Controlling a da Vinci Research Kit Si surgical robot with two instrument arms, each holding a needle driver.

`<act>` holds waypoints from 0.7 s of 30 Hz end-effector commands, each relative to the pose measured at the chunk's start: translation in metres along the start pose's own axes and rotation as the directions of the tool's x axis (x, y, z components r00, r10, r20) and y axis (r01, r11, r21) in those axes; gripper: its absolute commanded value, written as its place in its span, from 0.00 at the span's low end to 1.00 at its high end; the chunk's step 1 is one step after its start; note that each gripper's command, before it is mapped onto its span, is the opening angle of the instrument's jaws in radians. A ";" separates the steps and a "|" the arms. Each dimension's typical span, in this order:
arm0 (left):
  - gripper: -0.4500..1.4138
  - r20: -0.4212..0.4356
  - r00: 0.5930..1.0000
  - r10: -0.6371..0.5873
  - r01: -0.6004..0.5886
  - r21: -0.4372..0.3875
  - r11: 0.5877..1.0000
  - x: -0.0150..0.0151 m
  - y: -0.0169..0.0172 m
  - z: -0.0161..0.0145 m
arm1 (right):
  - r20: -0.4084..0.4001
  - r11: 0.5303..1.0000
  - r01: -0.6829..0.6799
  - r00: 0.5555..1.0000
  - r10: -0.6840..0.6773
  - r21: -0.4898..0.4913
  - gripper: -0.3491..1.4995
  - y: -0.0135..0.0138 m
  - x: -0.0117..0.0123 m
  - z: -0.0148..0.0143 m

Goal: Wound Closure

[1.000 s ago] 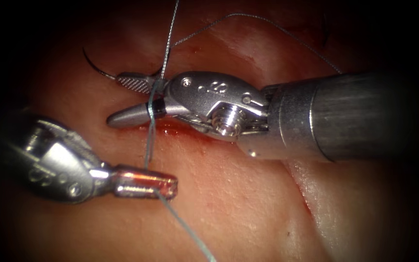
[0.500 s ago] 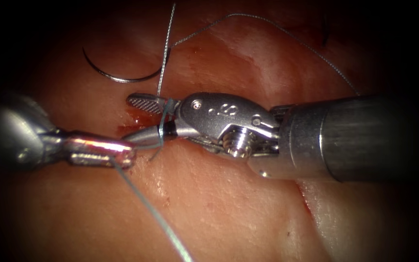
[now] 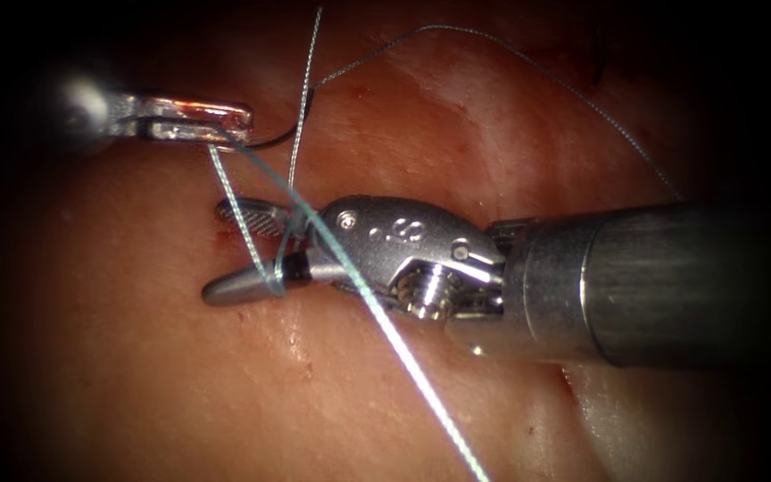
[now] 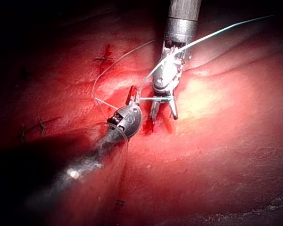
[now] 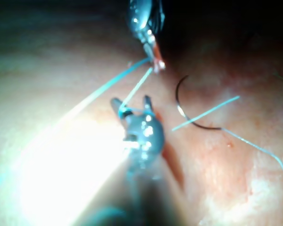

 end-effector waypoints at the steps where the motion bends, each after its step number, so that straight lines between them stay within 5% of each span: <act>1: 0.00 0.000 1.000 -0.001 0.001 0.002 1.000 -0.0011 -0.0001 0.0008 | 0.000 1.000 0.000 1.000 0.000 0.005 0.45 -0.0001 -0.0002 0.0007; 21: 0.00 -0.060 0.998 -0.022 0.026 0.060 0.998 -0.0085 0.0009 0.0024 | -0.029 0.999 0.009 1.000 -0.008 0.047 0.43 -0.0009 0.0001 0.0007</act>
